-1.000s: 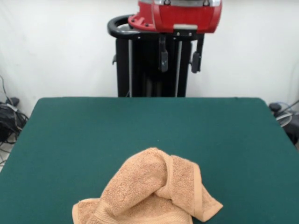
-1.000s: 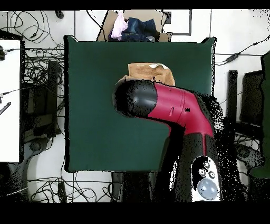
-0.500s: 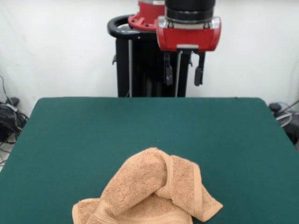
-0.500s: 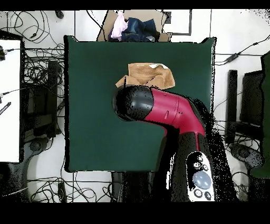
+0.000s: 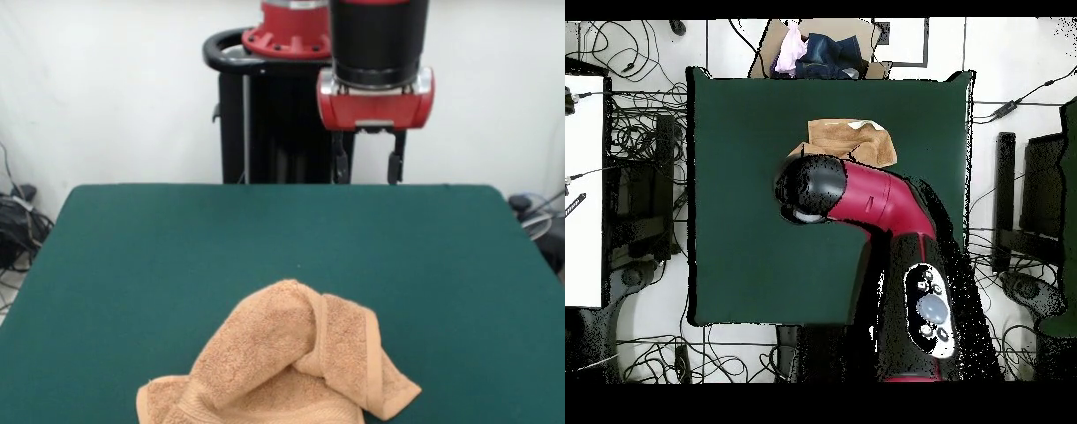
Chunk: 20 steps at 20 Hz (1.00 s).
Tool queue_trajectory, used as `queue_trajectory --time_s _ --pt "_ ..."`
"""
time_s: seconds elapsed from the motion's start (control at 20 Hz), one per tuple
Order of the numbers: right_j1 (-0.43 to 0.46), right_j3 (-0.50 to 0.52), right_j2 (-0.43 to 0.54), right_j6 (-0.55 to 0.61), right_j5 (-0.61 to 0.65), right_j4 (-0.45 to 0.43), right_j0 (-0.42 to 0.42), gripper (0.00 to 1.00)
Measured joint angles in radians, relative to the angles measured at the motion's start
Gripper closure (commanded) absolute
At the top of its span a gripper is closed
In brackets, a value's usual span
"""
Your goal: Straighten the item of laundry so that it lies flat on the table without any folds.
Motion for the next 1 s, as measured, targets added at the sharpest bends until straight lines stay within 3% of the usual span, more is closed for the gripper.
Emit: queue_trajectory --time_s 0.3,0.6,1.0 --pt "0.041 -0.037 -0.008 0.001 0.067 0.013 0.014 0.0" --pt "0.102 -0.219 -0.024 0.001 0.327 0.013 0.079 0.0" --pt "0.159 -0.386 -0.029 0.001 0.418 0.011 0.092 0.0"
